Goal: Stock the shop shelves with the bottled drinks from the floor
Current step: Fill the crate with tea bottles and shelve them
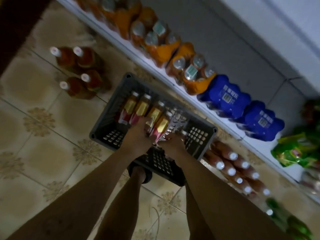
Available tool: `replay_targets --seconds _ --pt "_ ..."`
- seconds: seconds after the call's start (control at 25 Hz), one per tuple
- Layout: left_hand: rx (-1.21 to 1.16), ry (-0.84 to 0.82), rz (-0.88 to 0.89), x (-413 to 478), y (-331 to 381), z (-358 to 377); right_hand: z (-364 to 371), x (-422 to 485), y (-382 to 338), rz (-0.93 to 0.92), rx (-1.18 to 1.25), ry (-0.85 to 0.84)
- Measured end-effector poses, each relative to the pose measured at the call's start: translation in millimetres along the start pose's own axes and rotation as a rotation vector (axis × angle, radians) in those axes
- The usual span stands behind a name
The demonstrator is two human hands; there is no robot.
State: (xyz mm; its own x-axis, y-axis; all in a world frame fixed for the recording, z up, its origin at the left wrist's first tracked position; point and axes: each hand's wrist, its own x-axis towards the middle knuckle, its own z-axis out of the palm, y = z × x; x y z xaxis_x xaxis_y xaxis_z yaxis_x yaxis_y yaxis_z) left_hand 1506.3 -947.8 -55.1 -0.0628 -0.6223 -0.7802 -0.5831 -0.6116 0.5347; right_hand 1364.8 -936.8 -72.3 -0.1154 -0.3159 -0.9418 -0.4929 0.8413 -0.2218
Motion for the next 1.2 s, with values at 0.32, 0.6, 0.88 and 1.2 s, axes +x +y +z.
replay_targets --seconds 0.32,0.6,0.88,1.2 --pt "-0.178 0.013 -0.111 94.4 -79.1 57.3 29.0 152.5 44.8 0.034 0.052 0.1" --pt "-0.145 -0.029 -0.106 154.1 -113.5 83.8 73.4 260.3 73.8 0.049 0.095 0.039" --pt "-0.11 -0.068 -0.108 147.3 -93.6 86.6 64.5 244.3 94.1 0.059 0.2 0.055" --pt "-0.13 -0.005 -0.007 38.1 13.4 32.5 -13.7 51.4 41.1 -0.226 0.604 -0.215"
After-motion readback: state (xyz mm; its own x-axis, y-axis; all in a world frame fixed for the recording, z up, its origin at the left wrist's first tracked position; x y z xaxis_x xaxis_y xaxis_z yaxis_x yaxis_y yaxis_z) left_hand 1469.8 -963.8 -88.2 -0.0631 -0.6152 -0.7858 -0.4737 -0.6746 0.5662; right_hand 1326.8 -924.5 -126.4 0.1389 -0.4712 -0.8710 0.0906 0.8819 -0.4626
